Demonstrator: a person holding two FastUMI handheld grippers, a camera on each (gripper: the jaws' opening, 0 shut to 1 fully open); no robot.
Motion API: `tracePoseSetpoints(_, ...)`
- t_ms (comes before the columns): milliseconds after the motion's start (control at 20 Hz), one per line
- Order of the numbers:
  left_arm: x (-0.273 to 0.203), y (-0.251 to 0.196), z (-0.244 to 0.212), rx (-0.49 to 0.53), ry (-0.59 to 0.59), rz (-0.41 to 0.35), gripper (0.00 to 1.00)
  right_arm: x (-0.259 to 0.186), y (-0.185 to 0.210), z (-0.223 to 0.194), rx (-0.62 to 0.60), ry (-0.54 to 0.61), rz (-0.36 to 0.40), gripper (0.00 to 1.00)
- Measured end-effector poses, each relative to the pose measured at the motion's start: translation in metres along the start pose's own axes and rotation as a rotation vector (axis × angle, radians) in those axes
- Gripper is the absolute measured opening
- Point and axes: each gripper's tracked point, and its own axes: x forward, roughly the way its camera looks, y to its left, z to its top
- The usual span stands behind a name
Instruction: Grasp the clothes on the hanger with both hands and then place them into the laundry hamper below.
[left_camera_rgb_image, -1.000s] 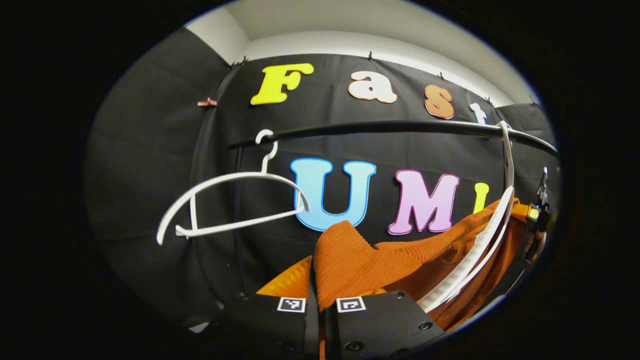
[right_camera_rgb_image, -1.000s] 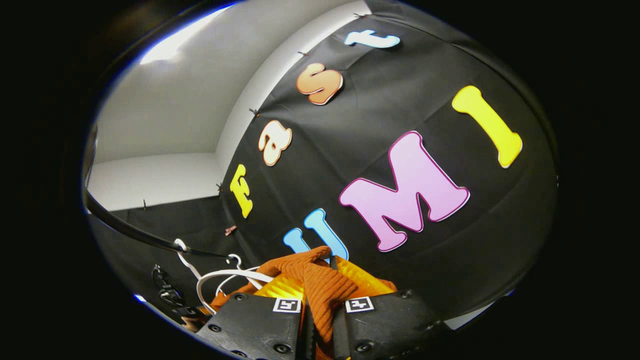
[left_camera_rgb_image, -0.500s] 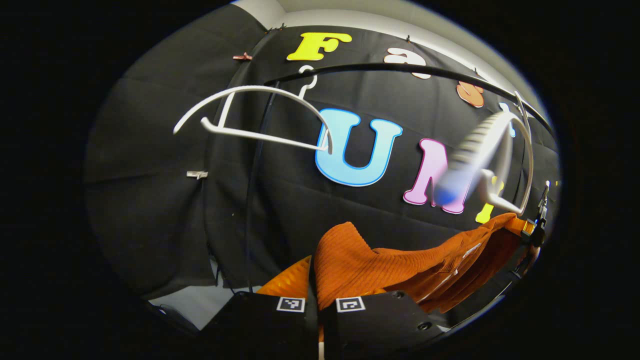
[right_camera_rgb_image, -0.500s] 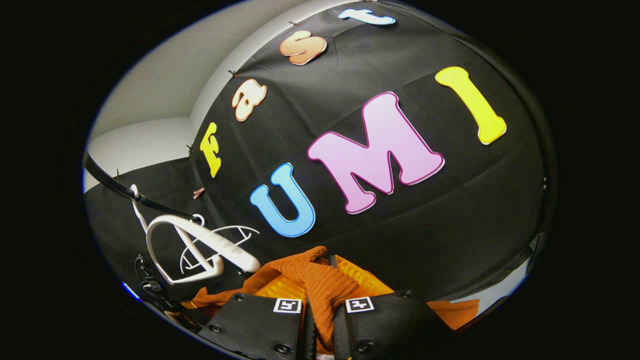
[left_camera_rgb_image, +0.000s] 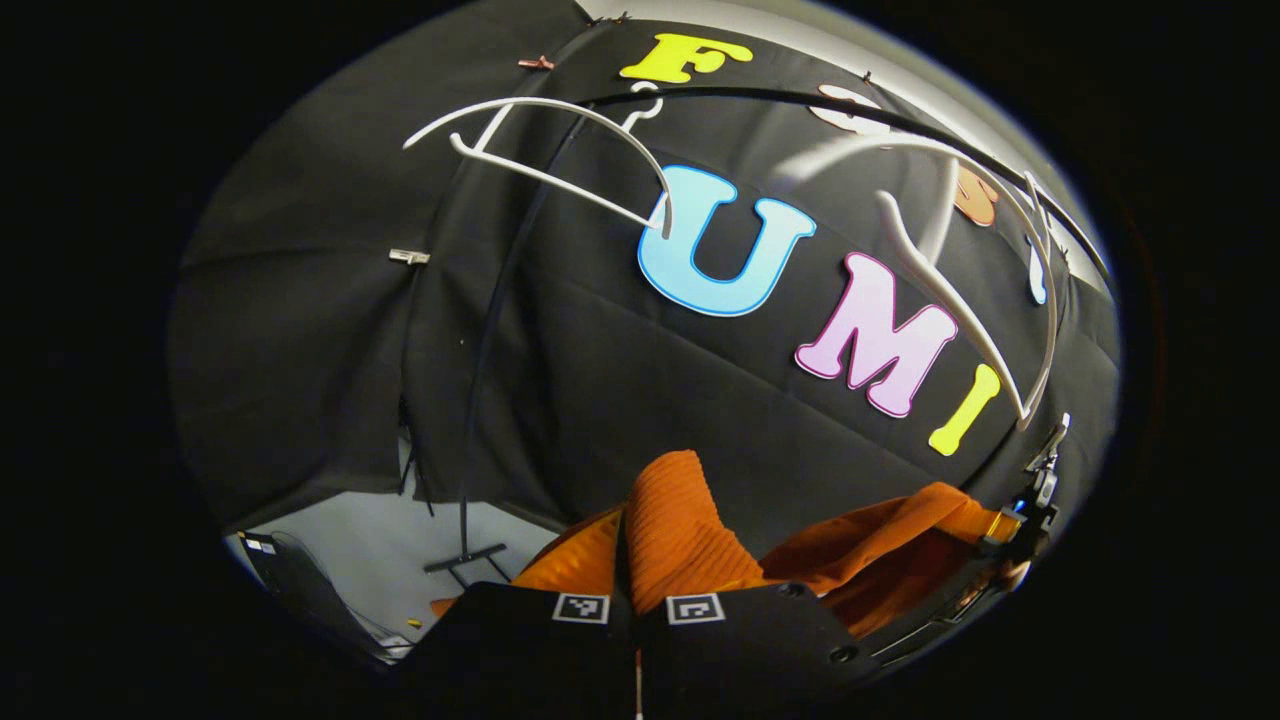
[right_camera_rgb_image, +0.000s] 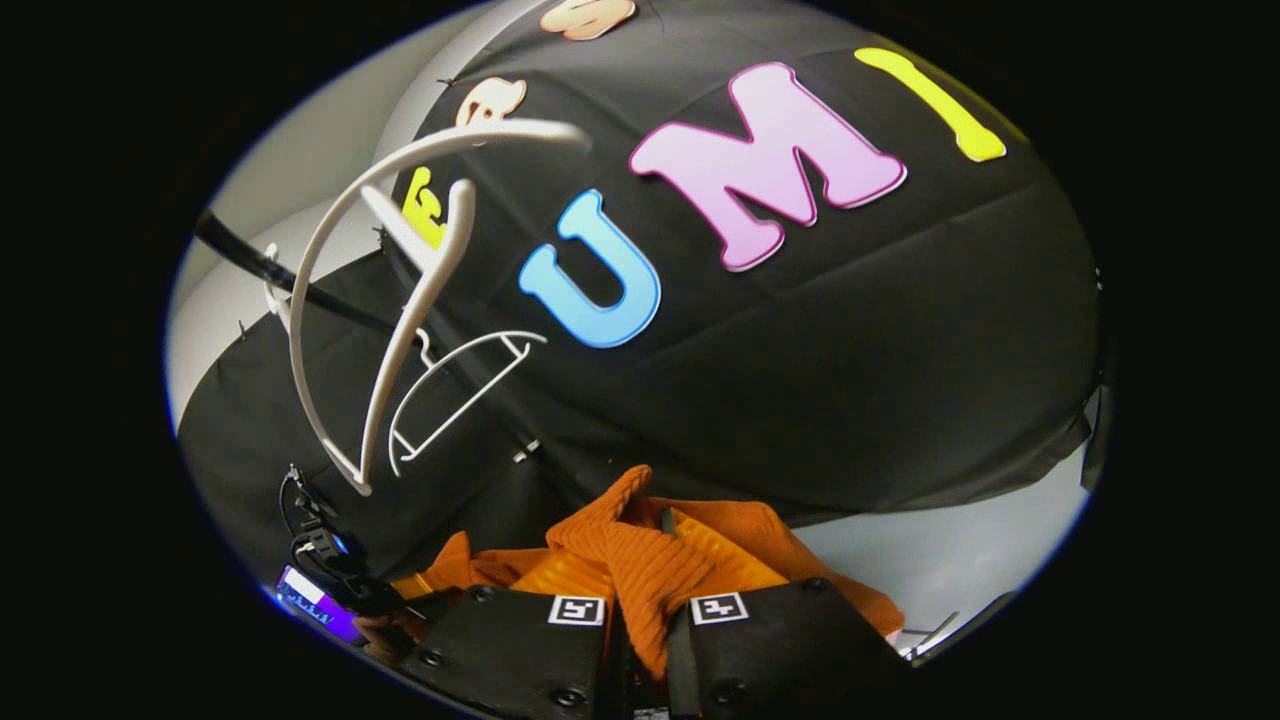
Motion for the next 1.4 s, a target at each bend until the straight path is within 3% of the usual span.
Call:
tracePoseSetpoints(200,-0.006,-0.020,-0.024,0.033,0.064,-0.041,0.07,0.000,0.022,-0.037,0.029,0.064,0.037,0.17)
tracePoseSetpoints(400,-0.006,-0.064,-0.053,0.041,0.137,-0.140,0.07,0.008,0.043,-0.070,0.093,0.135,0.065,0.17)
tracePoseSetpoints(650,-0.001,-0.092,-0.088,0.045,0.225,-0.192,0.07,0.009,0.038,-0.105,0.145,0.208,0.045,0.16)
tracePoseSetpoints(1000,0.017,-0.072,-0.135,-0.025,0.412,-0.124,0.07,0.004,0.005,-0.150,0.176,0.344,-0.068,0.16)
tracePoseSetpoints(1150,0.022,-0.067,-0.171,-0.109,0.556,-0.078,0.07,0.005,-0.015,-0.176,0.182,0.453,-0.160,0.17)
tracePoseSetpoints(1400,0.025,-0.066,-0.207,-0.207,0.688,-0.018,0.05,-0.008,-0.045,-0.204,0.165,0.553,-0.280,0.17)
